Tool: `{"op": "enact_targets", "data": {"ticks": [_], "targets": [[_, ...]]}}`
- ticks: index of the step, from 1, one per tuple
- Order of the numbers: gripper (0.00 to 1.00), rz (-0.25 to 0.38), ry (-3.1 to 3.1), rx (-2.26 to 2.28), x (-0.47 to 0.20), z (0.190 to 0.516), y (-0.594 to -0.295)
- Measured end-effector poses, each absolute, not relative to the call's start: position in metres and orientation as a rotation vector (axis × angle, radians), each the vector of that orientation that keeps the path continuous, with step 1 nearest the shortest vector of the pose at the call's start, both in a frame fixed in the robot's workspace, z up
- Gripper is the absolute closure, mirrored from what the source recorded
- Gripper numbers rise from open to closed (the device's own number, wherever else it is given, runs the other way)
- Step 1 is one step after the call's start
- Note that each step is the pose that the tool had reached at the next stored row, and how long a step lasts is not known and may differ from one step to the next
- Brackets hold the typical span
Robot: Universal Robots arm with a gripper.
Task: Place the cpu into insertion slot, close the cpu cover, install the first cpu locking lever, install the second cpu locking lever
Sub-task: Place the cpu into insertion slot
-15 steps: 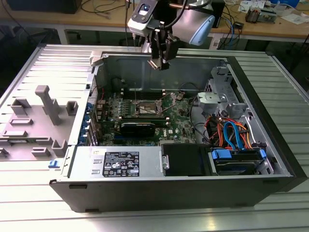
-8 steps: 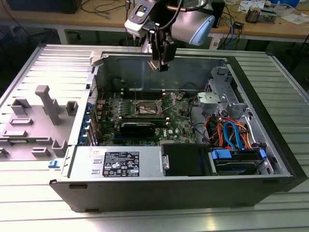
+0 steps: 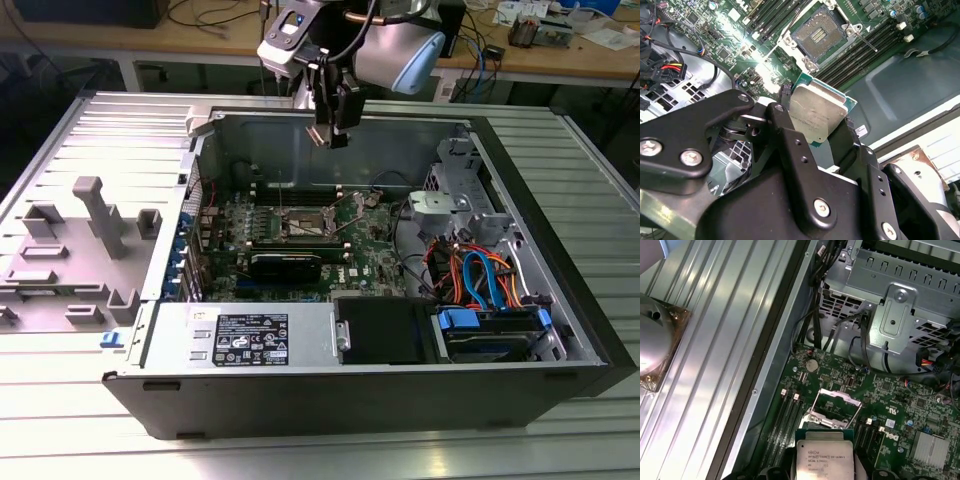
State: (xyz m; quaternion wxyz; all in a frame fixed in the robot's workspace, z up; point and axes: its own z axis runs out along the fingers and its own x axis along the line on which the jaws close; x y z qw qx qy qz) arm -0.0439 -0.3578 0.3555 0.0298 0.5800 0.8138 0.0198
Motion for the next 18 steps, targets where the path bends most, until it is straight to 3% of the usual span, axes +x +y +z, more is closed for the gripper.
{"op": "enact_targets", "data": {"ticks": [18], "targets": [[0.45,0.053,2.347,1.992,-0.045,0.342,-0.361]]}}
